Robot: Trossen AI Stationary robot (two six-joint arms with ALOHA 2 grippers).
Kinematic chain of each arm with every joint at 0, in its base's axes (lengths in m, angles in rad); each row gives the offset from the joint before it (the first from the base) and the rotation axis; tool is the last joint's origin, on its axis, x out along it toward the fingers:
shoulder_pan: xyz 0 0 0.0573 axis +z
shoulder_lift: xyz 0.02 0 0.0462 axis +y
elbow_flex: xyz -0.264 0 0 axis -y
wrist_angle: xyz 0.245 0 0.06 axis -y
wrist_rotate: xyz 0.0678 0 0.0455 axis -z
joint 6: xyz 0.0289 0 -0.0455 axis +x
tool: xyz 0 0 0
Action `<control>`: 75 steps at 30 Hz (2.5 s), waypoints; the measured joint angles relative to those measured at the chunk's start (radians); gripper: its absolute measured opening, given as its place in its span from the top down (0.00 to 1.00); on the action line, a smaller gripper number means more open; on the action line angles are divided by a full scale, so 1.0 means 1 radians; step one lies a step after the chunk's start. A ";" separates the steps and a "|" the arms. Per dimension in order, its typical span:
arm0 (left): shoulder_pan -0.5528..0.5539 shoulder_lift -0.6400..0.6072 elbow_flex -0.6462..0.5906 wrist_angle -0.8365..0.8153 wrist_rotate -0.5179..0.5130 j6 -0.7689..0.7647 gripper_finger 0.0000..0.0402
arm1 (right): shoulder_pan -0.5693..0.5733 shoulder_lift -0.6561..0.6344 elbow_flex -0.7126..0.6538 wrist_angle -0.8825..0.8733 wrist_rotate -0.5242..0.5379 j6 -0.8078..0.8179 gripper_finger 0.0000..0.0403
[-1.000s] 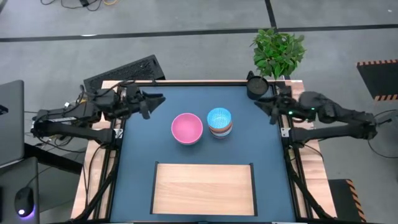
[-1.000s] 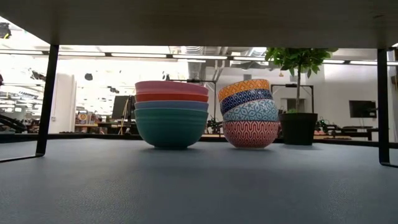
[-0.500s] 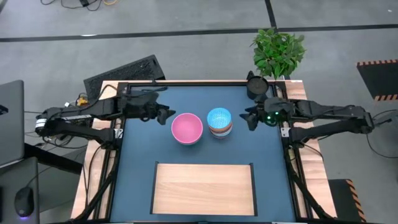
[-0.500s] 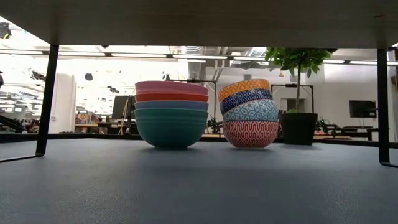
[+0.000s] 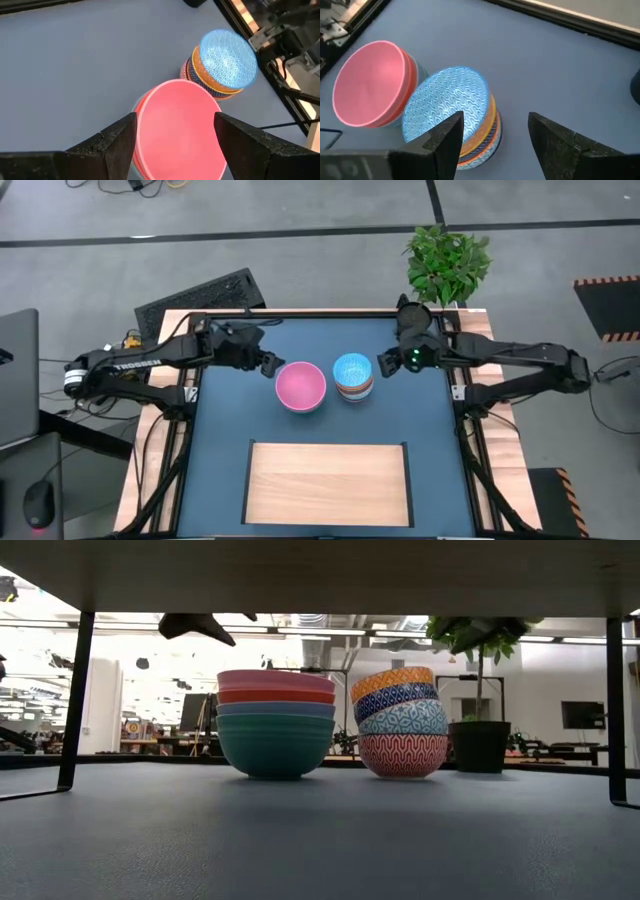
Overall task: Place and stack bowls onto a shelf
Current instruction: Put the light blue patterned bowl on the shelf
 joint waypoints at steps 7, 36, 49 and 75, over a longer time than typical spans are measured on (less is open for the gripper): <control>0.018 -0.020 0.000 -0.004 0.000 -0.003 0.38 | -0.016 0.177 0.167 -0.143 -0.060 -0.006 0.38; 0.009 0.198 0.335 -0.343 0.000 0.296 0.38 | 0.000 0.212 0.341 -0.334 -0.105 0.052 0.38; -0.007 0.537 0.611 -0.342 0.034 0.368 0.38 | 0.098 0.171 0.341 -0.489 -0.094 0.155 0.38; -0.006 0.935 0.867 -0.223 0.105 0.484 0.38 | 0.466 0.097 0.341 -0.795 0.060 0.663 0.38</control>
